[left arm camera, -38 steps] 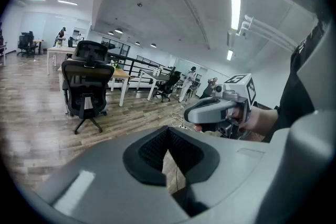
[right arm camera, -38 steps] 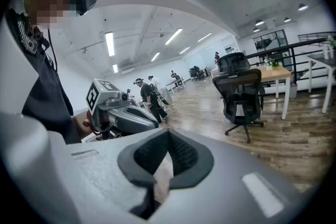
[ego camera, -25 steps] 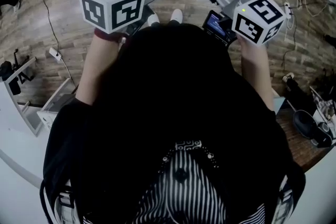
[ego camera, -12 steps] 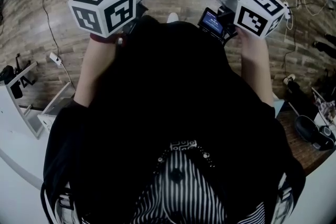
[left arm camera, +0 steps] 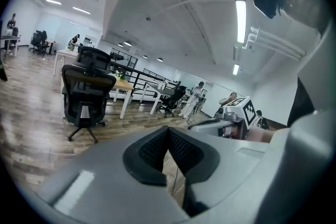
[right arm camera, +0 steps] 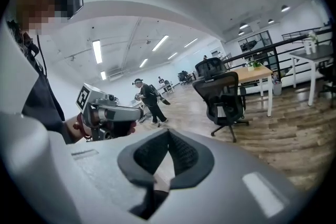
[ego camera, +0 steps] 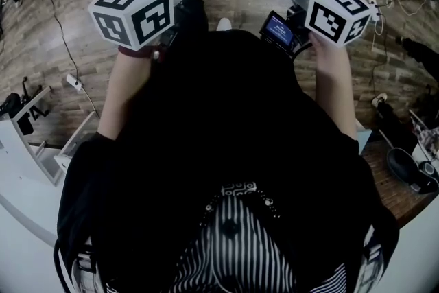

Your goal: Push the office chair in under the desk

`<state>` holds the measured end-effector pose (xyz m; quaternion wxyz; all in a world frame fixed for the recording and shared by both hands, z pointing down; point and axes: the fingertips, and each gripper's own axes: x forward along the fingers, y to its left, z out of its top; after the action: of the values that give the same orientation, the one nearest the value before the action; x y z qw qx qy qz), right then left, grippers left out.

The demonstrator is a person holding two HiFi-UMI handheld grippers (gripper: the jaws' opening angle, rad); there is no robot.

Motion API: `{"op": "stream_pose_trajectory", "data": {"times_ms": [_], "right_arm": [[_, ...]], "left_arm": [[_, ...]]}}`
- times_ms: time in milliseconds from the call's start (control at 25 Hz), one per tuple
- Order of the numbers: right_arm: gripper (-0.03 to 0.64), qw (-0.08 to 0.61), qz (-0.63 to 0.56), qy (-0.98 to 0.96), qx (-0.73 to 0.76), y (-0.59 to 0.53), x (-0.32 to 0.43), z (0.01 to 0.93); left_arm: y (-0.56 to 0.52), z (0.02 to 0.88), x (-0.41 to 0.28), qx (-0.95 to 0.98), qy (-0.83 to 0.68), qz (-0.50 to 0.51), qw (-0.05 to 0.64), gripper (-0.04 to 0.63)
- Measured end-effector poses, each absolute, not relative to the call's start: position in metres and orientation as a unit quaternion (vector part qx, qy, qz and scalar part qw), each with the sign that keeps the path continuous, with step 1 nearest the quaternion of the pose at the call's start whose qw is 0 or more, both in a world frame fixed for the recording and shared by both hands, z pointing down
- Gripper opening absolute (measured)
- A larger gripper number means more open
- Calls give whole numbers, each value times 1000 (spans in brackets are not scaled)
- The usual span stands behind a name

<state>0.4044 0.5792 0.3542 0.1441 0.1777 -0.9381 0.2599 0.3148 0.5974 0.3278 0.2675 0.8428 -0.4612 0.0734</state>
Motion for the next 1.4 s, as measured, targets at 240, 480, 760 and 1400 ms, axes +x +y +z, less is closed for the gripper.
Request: {"op": "stream_pose_trajectory", "data": {"times_ms": [240,480,760,1400], "right_arm": [[0,141,272,-933,189,527,382,361],[0,153,261,-924,232,469,369,352],[0,139,263,-925,235,458,352,331],[0,155,258,-925,230,335,156,331]], "left_arm": [[538,333,299,856,-444,75,255,0],[490,321,263,860,-445,80,235,0],[478,306,250,866,-438,85,227,0],[354,323,63,867,-427,87,243,-2]]}}
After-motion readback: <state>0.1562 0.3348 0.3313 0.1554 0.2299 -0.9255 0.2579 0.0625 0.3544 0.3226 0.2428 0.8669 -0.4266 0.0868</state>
